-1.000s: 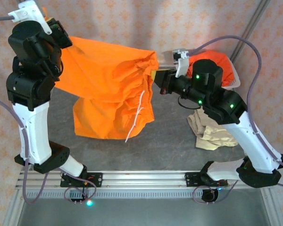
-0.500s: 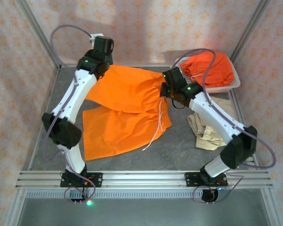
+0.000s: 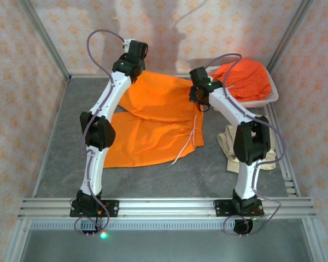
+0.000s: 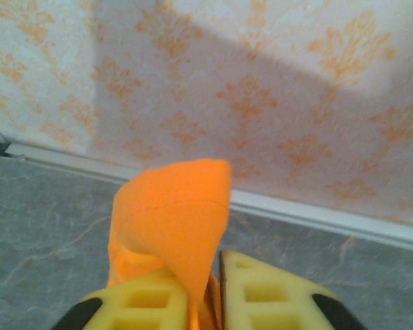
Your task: Fold and stack the shorts
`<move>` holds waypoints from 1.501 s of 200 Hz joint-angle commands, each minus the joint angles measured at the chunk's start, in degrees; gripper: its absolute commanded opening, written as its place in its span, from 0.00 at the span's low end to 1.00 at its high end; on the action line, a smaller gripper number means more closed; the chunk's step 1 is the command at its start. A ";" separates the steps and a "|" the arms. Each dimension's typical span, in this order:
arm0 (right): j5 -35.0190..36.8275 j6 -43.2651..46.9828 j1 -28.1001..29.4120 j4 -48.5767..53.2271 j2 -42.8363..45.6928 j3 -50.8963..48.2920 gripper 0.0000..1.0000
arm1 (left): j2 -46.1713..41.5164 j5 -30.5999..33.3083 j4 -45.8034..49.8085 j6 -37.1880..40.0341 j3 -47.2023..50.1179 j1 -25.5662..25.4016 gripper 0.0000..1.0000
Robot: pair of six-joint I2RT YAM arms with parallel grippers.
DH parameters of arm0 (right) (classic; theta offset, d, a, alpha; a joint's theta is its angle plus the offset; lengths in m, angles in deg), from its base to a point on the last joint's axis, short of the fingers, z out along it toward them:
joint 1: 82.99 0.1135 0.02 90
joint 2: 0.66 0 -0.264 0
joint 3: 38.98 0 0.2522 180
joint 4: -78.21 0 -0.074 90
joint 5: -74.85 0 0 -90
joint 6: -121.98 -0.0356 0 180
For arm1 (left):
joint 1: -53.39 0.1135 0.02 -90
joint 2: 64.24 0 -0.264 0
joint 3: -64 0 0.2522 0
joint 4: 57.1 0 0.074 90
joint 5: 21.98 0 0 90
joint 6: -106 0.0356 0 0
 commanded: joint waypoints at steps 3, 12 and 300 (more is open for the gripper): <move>1.31 -0.77 -1.10 4.31 -2.66 7.38 0.44 | 2.33 -5.09 2.08 -0.10 -5.87 1.21 0.47; 0.44 -0.40 -1.51 6.46 -3.64 10.61 0.54 | 3.05 -7.00 3.83 -0.85 -8.43 1.59 0.61; -28.80 -17.23 8.72 -28.74 16.26 -48.46 0.99 | -63.32 -22.05 -34.05 -27.94 117.61 2.65 1.00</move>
